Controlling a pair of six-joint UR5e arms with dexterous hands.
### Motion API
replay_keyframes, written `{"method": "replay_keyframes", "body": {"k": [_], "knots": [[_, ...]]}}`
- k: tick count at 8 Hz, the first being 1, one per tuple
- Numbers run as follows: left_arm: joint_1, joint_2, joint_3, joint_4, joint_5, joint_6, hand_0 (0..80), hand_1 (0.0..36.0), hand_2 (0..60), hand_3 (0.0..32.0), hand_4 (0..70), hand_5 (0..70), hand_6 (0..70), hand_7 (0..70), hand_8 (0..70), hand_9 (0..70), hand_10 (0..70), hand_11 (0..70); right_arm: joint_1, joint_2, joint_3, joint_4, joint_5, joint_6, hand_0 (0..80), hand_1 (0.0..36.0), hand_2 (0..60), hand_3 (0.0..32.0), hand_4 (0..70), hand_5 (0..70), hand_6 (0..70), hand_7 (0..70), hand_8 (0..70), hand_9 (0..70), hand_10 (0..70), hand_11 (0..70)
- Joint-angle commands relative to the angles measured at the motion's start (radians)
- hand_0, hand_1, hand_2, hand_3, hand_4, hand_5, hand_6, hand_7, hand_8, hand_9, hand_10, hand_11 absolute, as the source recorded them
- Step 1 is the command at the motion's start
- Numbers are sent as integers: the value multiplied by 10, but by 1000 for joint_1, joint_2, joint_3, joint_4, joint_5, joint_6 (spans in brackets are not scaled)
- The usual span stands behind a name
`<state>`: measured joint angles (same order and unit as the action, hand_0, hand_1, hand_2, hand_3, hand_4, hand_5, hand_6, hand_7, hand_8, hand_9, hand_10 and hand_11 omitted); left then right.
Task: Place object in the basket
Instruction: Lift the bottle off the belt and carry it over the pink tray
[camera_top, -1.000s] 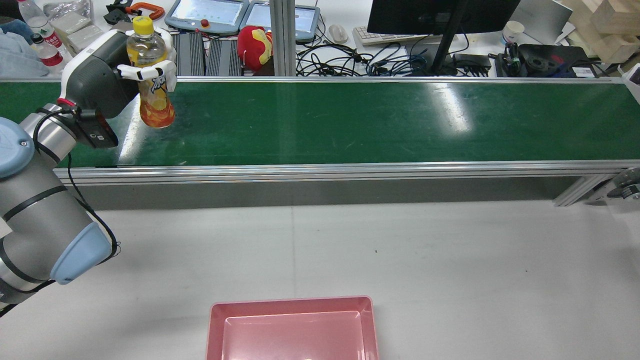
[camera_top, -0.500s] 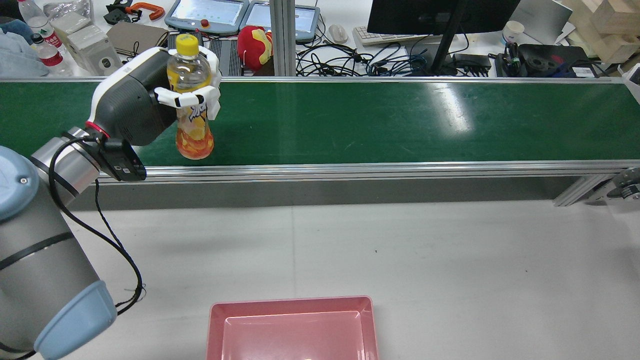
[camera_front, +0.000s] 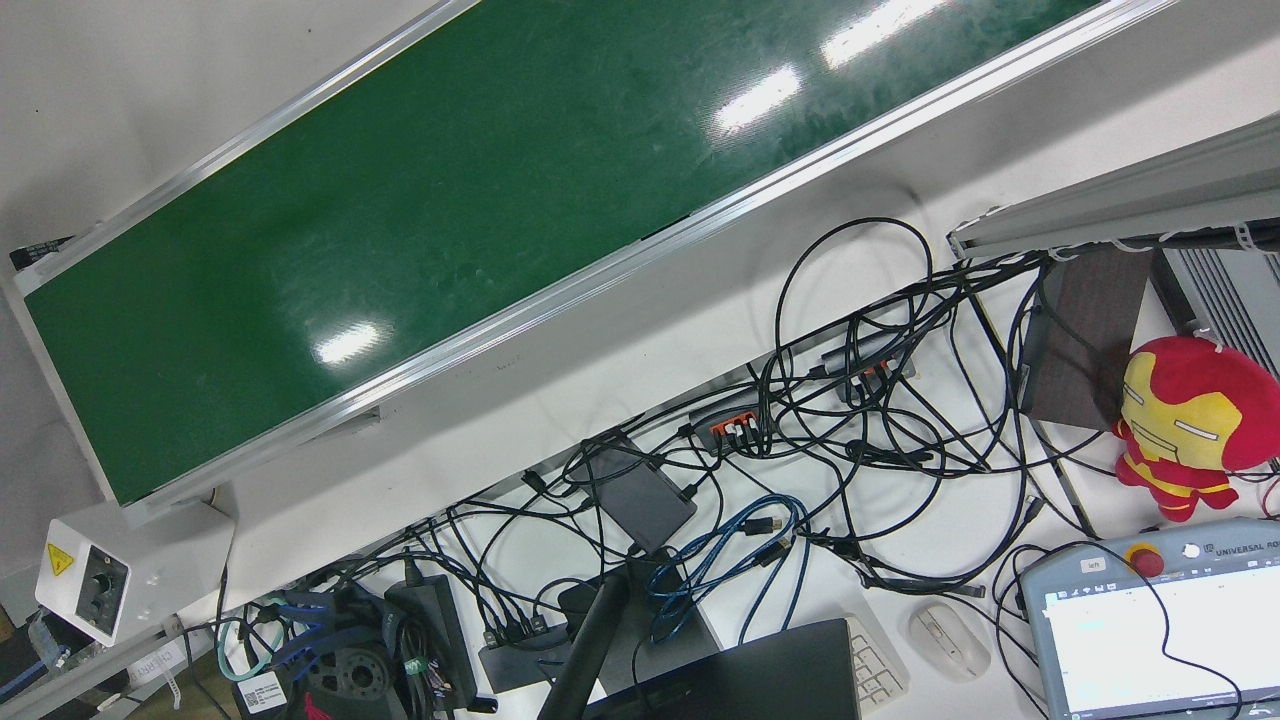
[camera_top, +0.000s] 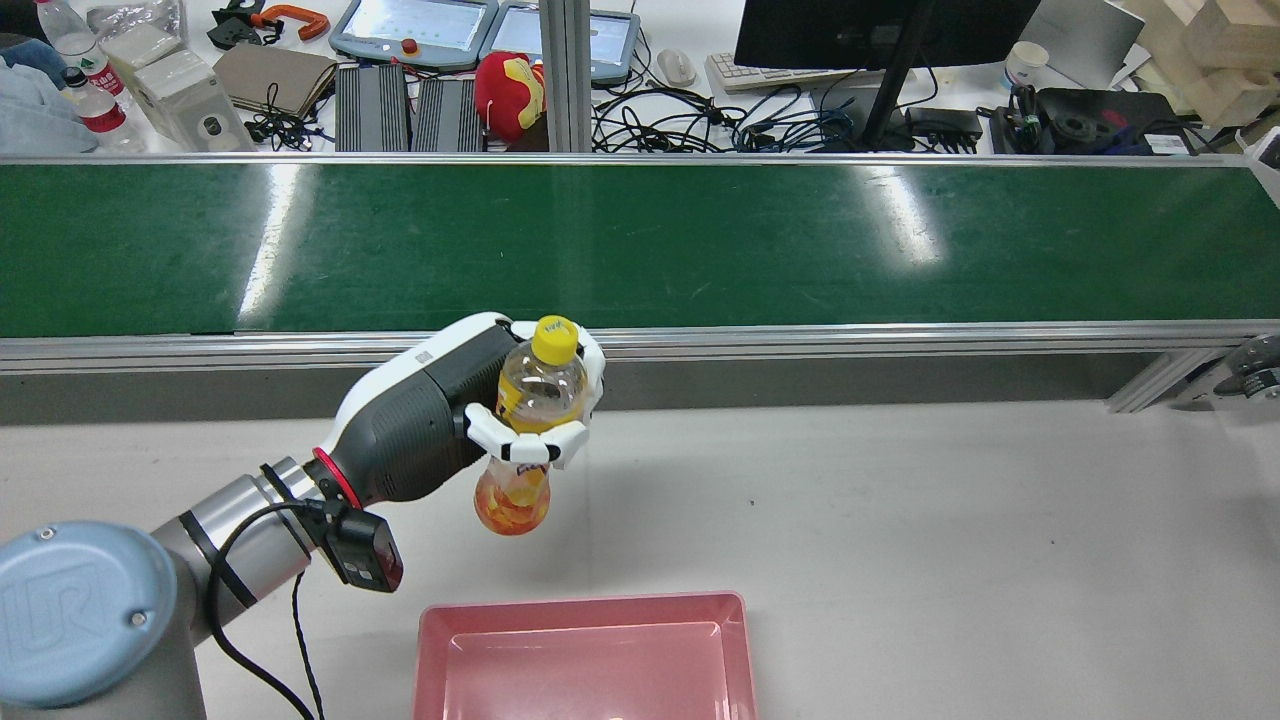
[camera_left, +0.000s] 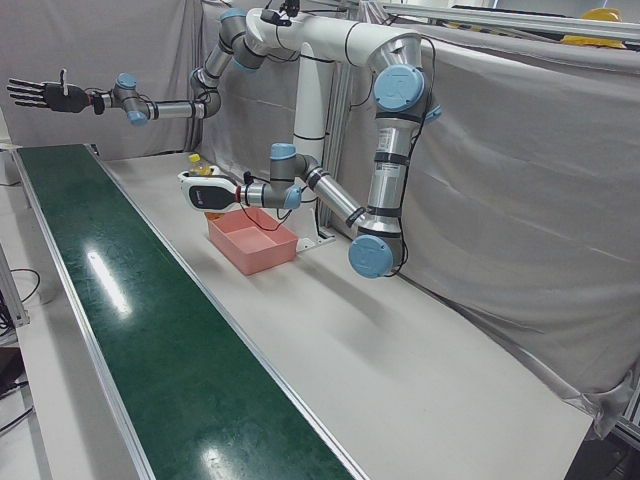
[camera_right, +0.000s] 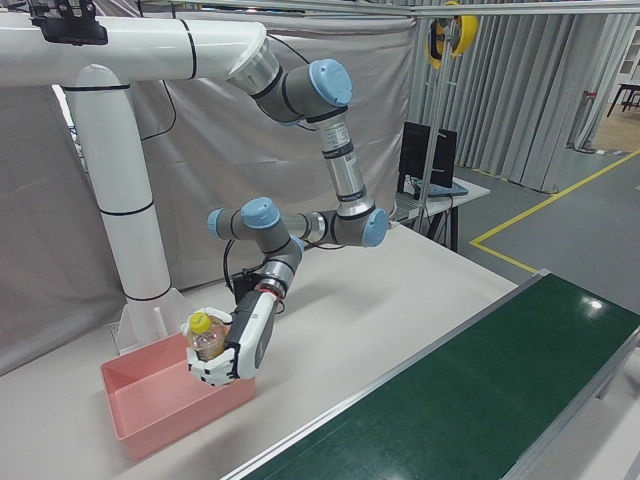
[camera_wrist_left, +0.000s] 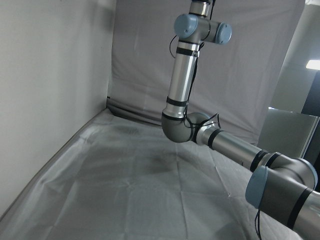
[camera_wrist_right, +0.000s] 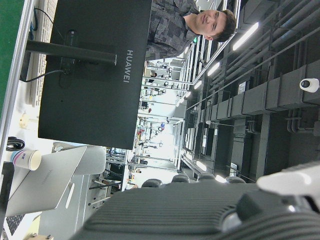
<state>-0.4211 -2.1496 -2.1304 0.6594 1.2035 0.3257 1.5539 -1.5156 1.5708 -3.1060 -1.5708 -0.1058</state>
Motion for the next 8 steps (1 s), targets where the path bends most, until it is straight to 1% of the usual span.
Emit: {"method": "replay_keyframes", "body": {"k": [1, 2, 3, 4, 5, 6, 7, 8], "knots": [[178, 8, -8, 14, -5, 117, 568, 360, 600, 0, 700, 700, 700, 700, 700, 700, 536, 700, 0, 0, 0, 0, 0, 0, 0, 0, 0, 0, 0, 0, 0, 0, 0, 0, 0, 0], [211, 13, -8, 43, -5, 145, 563, 360, 600, 0, 694, 700, 700, 700, 700, 700, 502, 700, 0, 0, 0, 1, 0, 0, 0, 0, 0, 0, 0, 0, 0, 0, 0, 0, 0, 0], [231, 31, -8, 72, -5, 165, 558, 360, 600, 0, 670, 700, 700, 700, 700, 700, 471, 676, 0, 0, 0, 1, -2, 0, 0, 0, 0, 0, 0, 0, 0, 0, 0, 0, 0, 0], [234, 55, -8, 101, -2, 165, 543, 360, 600, 0, 624, 700, 640, 700, 700, 700, 450, 645, 0, 0, 0, 1, -2, 0, 0, 0, 0, 0, 0, 0, 0, 0, 0, 0, 0, 0], [232, 91, -11, 101, -1, 164, 532, 360, 600, 0, 594, 700, 582, 646, 700, 700, 426, 611, 0, 0, 0, 1, 0, 0, 0, 0, 0, 0, 0, 0, 0, 0, 0, 0, 0, 0], [234, 112, -13, 101, -1, 162, 445, 360, 600, 0, 404, 700, 207, 311, 433, 560, 300, 444, 0, 0, 0, 0, 0, 0, 0, 0, 0, 0, 0, 0, 0, 0, 0, 0, 0, 0], [232, 115, -20, 127, 1, 162, 448, 349, 600, 0, 257, 571, 76, 168, 272, 364, 217, 333, 0, 0, 0, 1, 0, 0, 0, 0, 0, 0, 0, 0, 0, 0, 0, 0, 0, 0], [237, 125, -20, 138, -1, 162, 524, 262, 508, 0, 154, 535, 18, 64, 212, 272, 167, 264, 0, 0, 0, 0, -2, 0, 0, 0, 0, 0, 0, 0, 0, 0, 0, 0, 0, 0]]}}
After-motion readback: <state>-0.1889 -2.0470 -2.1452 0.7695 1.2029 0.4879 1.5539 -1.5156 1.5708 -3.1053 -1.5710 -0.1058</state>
